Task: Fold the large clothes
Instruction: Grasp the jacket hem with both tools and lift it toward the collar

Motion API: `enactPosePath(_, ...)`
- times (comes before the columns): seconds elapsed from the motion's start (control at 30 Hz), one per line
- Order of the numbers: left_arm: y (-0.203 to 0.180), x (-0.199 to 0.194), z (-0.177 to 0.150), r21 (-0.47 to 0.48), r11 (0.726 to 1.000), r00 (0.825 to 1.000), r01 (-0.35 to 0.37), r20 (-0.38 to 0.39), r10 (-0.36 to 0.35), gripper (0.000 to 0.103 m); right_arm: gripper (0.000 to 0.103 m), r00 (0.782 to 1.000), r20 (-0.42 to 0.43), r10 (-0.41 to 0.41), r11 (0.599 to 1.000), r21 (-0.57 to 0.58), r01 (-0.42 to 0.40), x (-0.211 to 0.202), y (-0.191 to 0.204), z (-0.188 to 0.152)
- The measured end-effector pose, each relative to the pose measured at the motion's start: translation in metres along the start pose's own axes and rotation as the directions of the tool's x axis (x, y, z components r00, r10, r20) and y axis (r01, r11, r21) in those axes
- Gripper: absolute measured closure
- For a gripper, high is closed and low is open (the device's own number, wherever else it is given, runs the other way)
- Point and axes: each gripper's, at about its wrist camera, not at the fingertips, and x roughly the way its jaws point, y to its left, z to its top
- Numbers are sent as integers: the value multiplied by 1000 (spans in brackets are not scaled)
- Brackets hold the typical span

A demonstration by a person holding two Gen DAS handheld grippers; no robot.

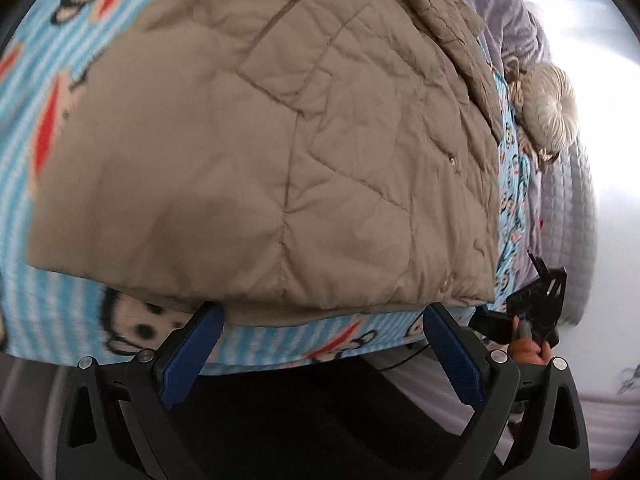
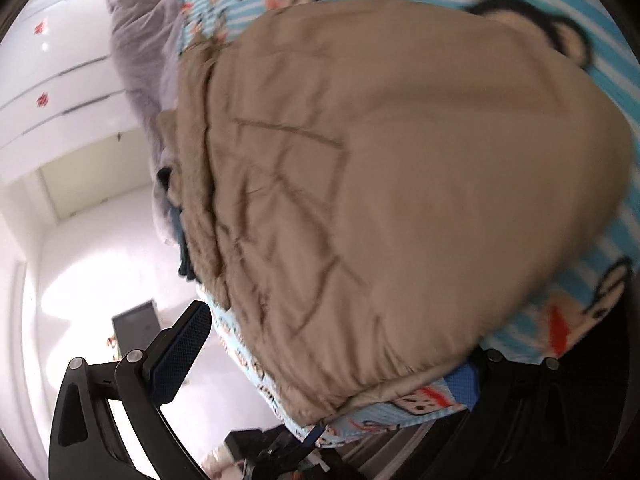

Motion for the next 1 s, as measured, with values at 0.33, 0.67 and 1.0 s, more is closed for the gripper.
enactPosePath(0.33, -12, 14, 10, -136, 991, 987, -13, 156, 34, 3, 0, 992, -104, -75, 997, -42, 71, 17, 11, 11)
enactPosePath(0.67, -20, 11, 26, -160, 981, 969, -113, 200, 145, 85, 52, 980, -134, -150, 989, -27, 147, 21, 2, 18)
enactPosePath(1.0, -88, -51, 46, -34, 994, 925, -99, 365, 105, 89, 95, 967, -99, -235, 941, -272, 200, 9, 64, 28)
